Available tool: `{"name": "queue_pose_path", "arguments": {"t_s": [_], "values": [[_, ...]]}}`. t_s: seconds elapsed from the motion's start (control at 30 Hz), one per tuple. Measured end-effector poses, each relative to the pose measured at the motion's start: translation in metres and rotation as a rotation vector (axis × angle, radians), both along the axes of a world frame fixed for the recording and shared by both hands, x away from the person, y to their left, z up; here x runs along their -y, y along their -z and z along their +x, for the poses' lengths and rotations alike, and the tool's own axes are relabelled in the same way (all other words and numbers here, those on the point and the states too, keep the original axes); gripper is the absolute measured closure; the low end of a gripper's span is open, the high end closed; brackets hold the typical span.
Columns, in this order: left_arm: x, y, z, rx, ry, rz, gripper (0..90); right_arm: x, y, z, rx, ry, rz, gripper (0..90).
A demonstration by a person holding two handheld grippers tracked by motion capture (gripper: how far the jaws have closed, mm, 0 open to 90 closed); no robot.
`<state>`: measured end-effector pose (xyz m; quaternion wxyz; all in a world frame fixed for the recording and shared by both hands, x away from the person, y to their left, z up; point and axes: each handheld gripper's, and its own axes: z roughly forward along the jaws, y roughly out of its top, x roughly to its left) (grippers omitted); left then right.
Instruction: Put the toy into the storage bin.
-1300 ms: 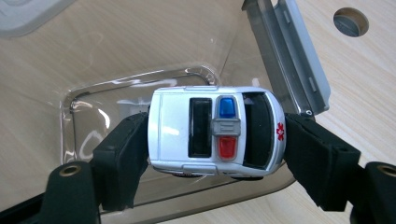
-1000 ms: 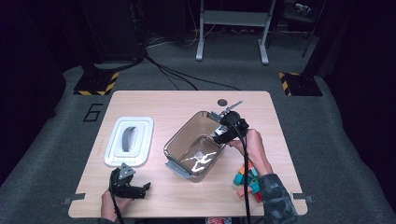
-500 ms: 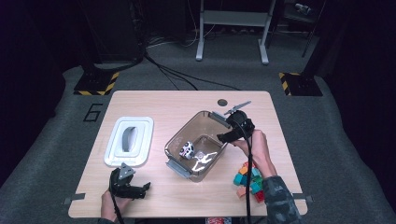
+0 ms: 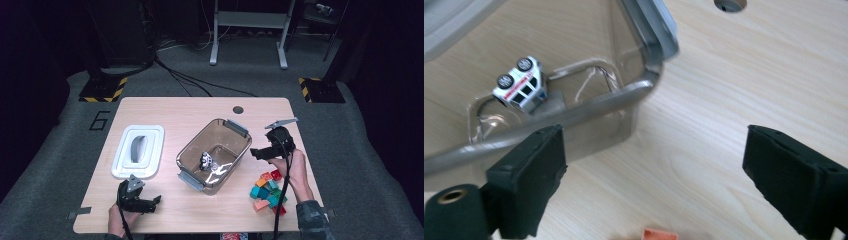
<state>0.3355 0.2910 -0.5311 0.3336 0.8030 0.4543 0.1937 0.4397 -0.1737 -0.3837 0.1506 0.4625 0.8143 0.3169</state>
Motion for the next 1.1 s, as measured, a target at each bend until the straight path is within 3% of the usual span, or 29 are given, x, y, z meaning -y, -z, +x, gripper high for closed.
{"name": "queue_pose_path", "arguments": {"t_s": [0.17, 0.6, 0.8, 1.1], "values": [[0.000, 0.000, 0.000, 0.000, -0.001, 0.000, 0.5, 0.020, 0.016, -0.005, -0.008, 0.046, 0.015, 2.0], [0.000, 0.000, 0.000, -0.004, 0.002, 0.002, 0.5, 0.065, 0.083, -0.009, -0.140, 0.157, -0.009, 0.8], [0.000, 0.000, 0.000, -0.004, 0.002, 0.002, 0.5, 0.068, 0.094, -0.011, -0.143, 0.178, -0.017, 19.5], [0.000, 0.000, 0.000, -0.001, -0.004, -0.005, 0.5, 0.062, 0.099, -0.011, -0.172, 0.152, -0.044, 40.4]]}}
